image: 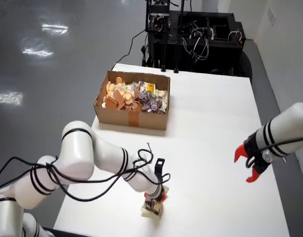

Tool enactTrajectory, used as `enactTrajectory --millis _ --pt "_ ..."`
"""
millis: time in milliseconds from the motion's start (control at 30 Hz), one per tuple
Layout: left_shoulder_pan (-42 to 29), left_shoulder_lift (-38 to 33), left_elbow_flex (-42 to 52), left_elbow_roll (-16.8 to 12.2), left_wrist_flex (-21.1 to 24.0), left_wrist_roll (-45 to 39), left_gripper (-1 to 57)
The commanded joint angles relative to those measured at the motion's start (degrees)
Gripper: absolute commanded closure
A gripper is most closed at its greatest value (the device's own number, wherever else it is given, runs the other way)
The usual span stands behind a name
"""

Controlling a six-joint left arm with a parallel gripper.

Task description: Grasp a snack and put it in the bin.

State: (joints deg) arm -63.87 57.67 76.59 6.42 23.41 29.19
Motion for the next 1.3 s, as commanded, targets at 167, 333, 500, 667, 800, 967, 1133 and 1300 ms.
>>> enactTrajectory --millis 167,333,500,667,800,967,1133,1300 --pt "0.43 -0.03 0.13 -0.06 -0.32 -0.17 8.9" --pt "0.54 -0.02 0.24 -0.12 -0.72 -0.18 9.7" --pt "0.22 -0.08 0.29 -0.38 -1.58 -0.19 10.5" --pt "-0.22 -0.1 0.3 -0.6 -2.06 -0.19 12.6" --pt "-0.46 -0.1 0.31 -0.71 -2.02 -0.19 16.6" --pt "-0.63 -0.11 0.31 -0.9 -1.75 -0.26 22.8" --pt "-0.81 -0.11 0.31 -0.99 -1.47 -0.61 28.8" --pt "-1.08 -0.14 0.31 -0.93 -0.83 -1.03 33.3"
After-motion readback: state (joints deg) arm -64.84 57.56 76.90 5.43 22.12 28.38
